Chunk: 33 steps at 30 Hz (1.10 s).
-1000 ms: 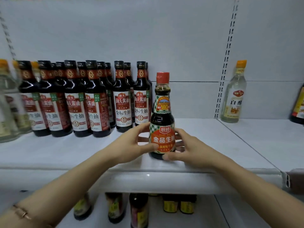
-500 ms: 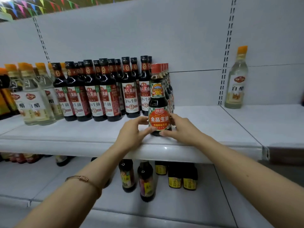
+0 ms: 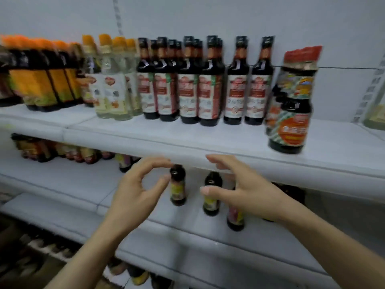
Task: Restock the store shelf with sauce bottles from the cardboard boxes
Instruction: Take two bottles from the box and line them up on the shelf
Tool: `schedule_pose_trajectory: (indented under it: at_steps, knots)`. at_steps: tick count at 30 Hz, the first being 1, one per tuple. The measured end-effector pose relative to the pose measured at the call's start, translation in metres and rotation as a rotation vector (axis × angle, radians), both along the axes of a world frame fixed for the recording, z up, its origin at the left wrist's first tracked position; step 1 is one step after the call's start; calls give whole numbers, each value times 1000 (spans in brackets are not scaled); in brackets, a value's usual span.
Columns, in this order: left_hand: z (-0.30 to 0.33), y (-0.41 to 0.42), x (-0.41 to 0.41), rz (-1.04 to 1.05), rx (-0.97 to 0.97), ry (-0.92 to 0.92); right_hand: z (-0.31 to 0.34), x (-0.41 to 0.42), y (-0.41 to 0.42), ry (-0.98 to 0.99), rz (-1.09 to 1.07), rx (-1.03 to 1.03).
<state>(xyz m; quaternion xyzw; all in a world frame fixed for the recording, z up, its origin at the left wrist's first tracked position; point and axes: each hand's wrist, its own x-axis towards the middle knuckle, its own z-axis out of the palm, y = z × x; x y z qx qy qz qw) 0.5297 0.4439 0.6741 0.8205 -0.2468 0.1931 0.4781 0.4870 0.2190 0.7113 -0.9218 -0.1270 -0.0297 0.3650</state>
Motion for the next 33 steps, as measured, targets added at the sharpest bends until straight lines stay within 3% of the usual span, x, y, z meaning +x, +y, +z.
schedule_pose_trajectory:
  at_steps: [6, 18, 26, 33]
  knots:
    - [-33, 177, -14, 247, 127, 204, -15, 57, 163, 51, 279, 92]
    - [-84, 421, -48, 638, 5, 467, -86, 145, 451, 295, 705, 131]
    - [-107, 551, 9, 840, -84, 555, -140, 241, 602, 436, 827, 158]
    - [-95, 650, 70, 962, -53, 596, -139, 313, 738, 478, 942, 164]
